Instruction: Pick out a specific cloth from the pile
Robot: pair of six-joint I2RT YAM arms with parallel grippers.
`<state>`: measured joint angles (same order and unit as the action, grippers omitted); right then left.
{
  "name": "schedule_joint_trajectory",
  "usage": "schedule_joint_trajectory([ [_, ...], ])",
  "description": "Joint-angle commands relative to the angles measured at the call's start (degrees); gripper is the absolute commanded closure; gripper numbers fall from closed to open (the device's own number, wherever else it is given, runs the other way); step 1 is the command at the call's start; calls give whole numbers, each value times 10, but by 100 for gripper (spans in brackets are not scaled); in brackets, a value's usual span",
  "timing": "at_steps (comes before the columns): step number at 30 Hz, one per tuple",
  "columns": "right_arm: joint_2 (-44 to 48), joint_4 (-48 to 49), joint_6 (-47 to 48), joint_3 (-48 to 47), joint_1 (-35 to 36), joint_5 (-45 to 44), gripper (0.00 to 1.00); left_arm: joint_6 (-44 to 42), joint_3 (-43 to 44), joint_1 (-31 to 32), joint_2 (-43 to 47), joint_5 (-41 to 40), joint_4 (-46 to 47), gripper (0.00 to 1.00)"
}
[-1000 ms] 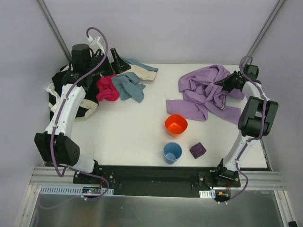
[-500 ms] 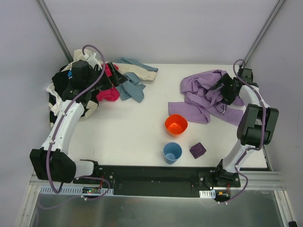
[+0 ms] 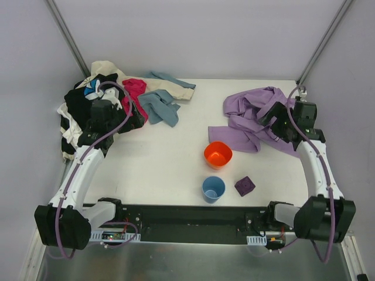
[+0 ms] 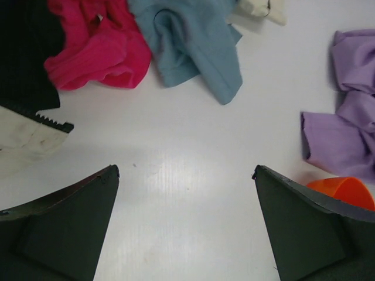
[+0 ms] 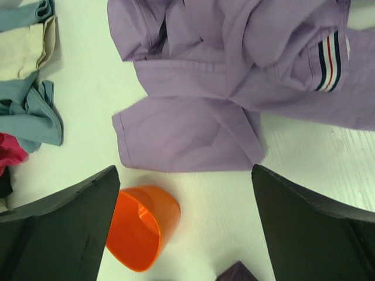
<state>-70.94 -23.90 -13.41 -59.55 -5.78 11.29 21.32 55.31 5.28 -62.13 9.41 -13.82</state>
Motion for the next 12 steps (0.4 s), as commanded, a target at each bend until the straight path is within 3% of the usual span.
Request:
schedule_joint_trajectory([
  [1,103,10,30,60,13,-36,4,-36,-40,2,41,-55,-7,1],
  [12,354,18,86,203,17,-94,4,-40,-78,2,86,-46,20,1],
])
